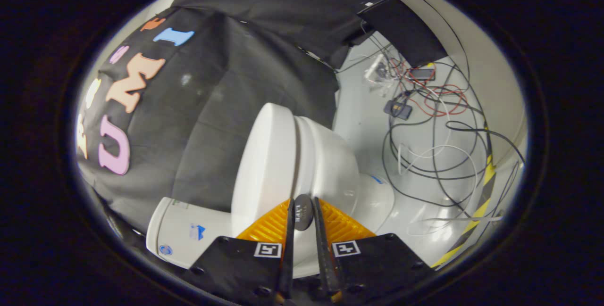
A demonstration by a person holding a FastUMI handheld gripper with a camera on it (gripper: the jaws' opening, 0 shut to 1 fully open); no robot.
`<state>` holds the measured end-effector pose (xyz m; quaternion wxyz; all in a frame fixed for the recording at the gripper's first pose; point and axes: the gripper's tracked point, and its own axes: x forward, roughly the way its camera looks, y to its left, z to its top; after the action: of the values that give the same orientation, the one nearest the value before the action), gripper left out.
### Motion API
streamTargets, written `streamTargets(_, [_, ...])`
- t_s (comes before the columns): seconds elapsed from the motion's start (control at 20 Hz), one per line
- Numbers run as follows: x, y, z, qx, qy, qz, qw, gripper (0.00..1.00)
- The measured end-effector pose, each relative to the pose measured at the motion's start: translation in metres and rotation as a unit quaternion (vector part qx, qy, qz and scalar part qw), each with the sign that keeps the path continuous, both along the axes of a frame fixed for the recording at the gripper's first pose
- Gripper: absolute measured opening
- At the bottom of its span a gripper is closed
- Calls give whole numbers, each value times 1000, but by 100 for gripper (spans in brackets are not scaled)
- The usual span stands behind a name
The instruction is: Open the toilet lid.
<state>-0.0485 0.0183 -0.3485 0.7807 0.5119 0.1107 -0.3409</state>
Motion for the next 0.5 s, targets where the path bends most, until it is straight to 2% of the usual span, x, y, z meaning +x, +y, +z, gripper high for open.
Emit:
streamTargets(0.1, [4,-3,4,7,-9,1,1000,24])
streamTargets(0.25, [-2,-6,5,17,1,-5,1000,24])
streamTargets(0.3, [0,-6,1,21,-4,-5,1000,5])
streamTargets(0.5, [6,-7,4,5,-10,7,1000,5])
